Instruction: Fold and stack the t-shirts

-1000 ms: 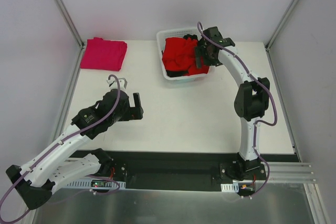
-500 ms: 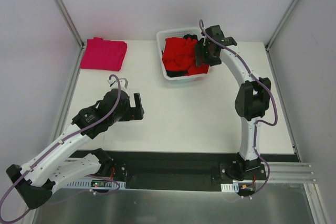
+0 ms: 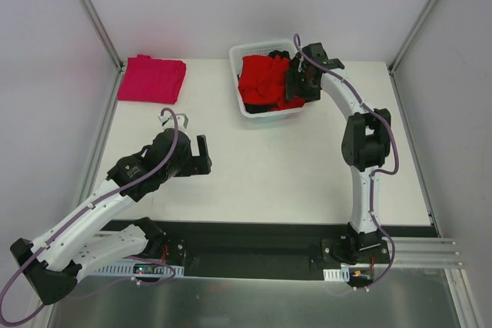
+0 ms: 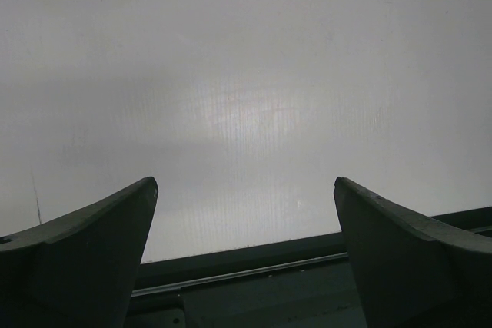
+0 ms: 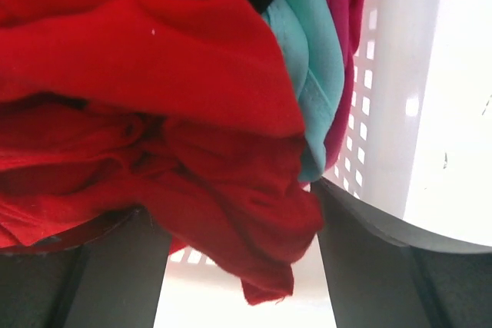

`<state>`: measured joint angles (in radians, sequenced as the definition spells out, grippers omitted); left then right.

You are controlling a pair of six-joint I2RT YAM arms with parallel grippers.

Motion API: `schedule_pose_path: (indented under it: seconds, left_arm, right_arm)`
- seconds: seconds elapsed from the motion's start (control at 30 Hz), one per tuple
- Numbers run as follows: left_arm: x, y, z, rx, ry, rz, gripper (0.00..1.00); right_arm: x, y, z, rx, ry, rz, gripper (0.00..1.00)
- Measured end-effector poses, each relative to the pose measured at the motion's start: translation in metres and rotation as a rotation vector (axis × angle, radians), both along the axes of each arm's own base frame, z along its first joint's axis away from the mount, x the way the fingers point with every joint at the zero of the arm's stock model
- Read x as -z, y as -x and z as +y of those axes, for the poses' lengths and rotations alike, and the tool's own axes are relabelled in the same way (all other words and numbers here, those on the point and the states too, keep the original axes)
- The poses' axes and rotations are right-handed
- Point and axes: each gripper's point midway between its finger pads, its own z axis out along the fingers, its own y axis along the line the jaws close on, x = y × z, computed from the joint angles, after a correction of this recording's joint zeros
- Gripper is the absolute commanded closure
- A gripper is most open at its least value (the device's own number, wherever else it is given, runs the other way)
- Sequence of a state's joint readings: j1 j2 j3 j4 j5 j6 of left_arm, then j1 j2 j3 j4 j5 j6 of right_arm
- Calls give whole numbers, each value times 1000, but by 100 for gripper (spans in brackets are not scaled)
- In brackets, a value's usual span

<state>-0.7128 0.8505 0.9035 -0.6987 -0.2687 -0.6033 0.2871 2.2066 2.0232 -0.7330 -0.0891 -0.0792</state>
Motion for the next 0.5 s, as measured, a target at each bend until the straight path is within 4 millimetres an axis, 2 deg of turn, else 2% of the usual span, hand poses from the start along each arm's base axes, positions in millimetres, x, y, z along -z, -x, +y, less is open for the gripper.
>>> schedule_pose_path:
  seconds: [0.23,0.4,0.5]
  left_arm:
    - [-2,0,0,-1,2,-3,1]
    - [-2,1,1,-2,0,3,1]
    - [-1,2,1,-5,0,8,1]
  right_arm:
    - [11,-8,-11,47,10,-8,30]
    - [18,-11,-41,143,80,-12,32]
    - [20,-8,-70,232,113,-3,32]
